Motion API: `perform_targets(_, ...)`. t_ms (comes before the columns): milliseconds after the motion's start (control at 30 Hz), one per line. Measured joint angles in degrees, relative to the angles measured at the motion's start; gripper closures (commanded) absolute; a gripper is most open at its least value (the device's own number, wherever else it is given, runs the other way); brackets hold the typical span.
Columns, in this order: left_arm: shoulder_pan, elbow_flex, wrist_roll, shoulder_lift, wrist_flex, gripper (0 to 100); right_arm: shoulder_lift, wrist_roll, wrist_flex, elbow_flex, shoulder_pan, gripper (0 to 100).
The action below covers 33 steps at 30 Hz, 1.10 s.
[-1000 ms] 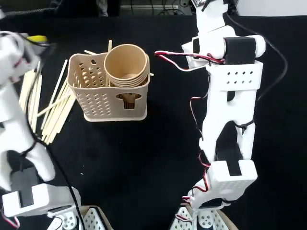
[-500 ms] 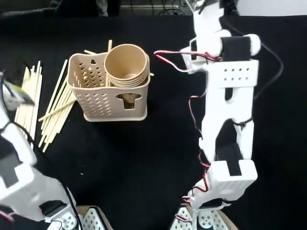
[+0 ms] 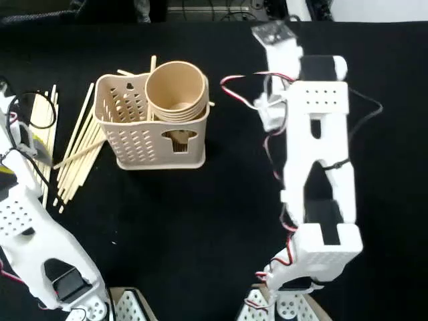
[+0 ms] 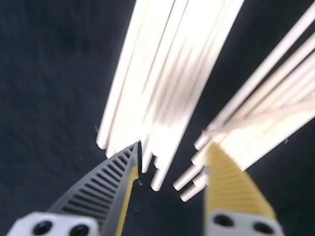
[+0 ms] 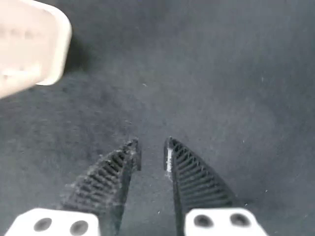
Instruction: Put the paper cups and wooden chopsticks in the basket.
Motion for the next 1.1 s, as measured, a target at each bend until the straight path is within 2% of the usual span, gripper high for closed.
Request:
perform_targets(233,-2.5,-2.5,-6.9,2.6,-0.6,86,0.0,-0.1,-12.2,12.9,5.7,90.7)
perform_targets(533,-2.5,9.1,-12.0,4.0,-10.0,86,0.1,0.4,-35.5,32.8,8.4,90.7)
perform_targets(600,-2.5,10.9,-12.5,3.5,-11.6,89,0.1,0.4,-41.1,38.2,8.4,90.7)
perform_targets(667,-2.5,13.5,-12.8,3.2,-13.1,97,0.1,0.4,-47.1,43.5,8.4,90.7)
perform_targets(733,-2.3,16.1,-12.8,3.2,-14.9,96,-0.2,0.4,-52.4,47.6,8.4,90.7)
perform_targets(900,-1.9,22.7,-13.0,2.6,-20.8,97,-4.1,0.3,-58.2,54.0,8.4,90.7)
perform_targets(1100,-2.0,33.8,-12.9,0.6,-32.4,97,-8.3,0.3,-61.3,59.3,8.4,90.7)
